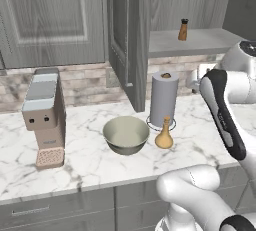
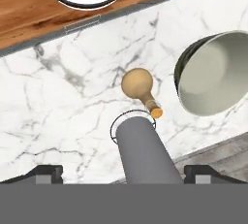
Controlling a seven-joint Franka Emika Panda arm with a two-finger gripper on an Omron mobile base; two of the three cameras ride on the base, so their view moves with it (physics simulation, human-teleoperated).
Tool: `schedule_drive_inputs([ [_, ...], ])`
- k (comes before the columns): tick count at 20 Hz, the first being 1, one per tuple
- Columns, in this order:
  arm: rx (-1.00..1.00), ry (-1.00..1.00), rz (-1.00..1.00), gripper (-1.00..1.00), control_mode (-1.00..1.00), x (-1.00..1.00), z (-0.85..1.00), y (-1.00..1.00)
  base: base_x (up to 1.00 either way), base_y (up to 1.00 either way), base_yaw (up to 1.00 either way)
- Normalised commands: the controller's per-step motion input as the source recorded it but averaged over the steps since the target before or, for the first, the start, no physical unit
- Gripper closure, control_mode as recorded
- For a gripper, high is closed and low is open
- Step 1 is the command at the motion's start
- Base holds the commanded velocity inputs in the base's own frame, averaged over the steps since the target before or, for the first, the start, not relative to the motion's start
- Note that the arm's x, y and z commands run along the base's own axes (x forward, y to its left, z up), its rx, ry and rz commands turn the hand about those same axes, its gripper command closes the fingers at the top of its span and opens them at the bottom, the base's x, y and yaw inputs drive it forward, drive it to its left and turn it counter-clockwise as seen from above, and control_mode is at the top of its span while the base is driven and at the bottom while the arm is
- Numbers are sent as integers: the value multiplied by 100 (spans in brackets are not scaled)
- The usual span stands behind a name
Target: Retrieve the bottle and the shaker from the cabinet and place them next to the mixing bowl on the counter. Then add garlic from the fridge to the mixing bowl.
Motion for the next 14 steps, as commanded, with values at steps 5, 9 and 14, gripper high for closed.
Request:
schedule_drive_inputs([
  [5, -24, -12, -21, -100, -100, 0, 46, 0, 0, 0, 0],
  [9, -12, -22, -26, -100, -100, 0, 49, 0, 0, 0, 0],
  [14, -5, -17, -8, -100, -100, 0, 56, -11, 0, 0, 0],
])
